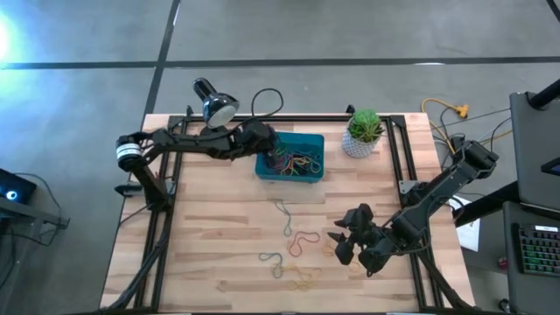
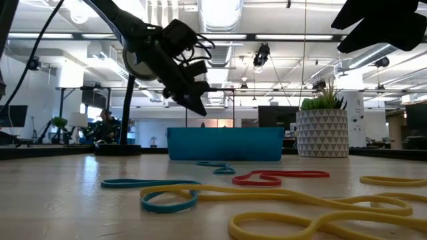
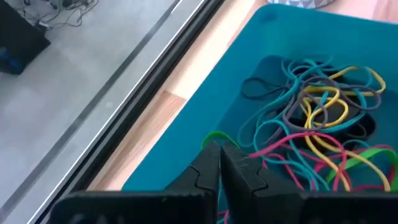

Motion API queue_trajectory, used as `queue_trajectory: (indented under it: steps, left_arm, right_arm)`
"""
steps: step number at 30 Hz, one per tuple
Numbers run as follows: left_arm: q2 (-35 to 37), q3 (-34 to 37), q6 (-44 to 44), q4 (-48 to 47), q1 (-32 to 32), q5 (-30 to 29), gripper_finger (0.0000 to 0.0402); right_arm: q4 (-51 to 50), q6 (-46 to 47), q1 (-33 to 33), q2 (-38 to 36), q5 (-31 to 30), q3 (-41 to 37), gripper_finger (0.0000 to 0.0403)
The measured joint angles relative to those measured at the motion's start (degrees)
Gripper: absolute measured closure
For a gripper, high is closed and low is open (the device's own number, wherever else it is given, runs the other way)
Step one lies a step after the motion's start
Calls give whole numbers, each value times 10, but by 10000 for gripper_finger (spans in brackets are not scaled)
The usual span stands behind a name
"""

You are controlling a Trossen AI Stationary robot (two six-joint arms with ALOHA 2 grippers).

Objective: Pick and place rubber bands into bin
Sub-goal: Put the top blue rubber band into the blue bin

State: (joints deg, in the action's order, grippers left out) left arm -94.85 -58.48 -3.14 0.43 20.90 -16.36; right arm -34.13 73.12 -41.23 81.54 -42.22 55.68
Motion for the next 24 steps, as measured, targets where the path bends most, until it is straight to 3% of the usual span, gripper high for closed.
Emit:
queue_trajectory:
  steps: [4,7,10,14,16,19,24]
  left_arm:
    - [1,0,-2,6,-3,14,401]
    - [2,-1,-2,6,-3,67,401]
    - [2,-4,-2,6,-3,167,402]
    - [2,-7,-2,5,-7,361,401]
    - [2,-7,2,4,-15,431,401]
    - [5,-7,29,2,-30,496,402]
    - [11,-6,42,-1,-73,555,402]
  right_arm:
    - [0,-1,0,0,-1,0,209]
    - [0,0,0,0,-13,-1,209]
    - [0,0,2,0,-15,-4,209]
    - [0,2,4,0,-15,-9,209]
    - [1,2,4,0,-15,-12,209]
    - [2,1,4,0,-15,-19,209]
    - [3,-10,4,0,-14,-29,209]
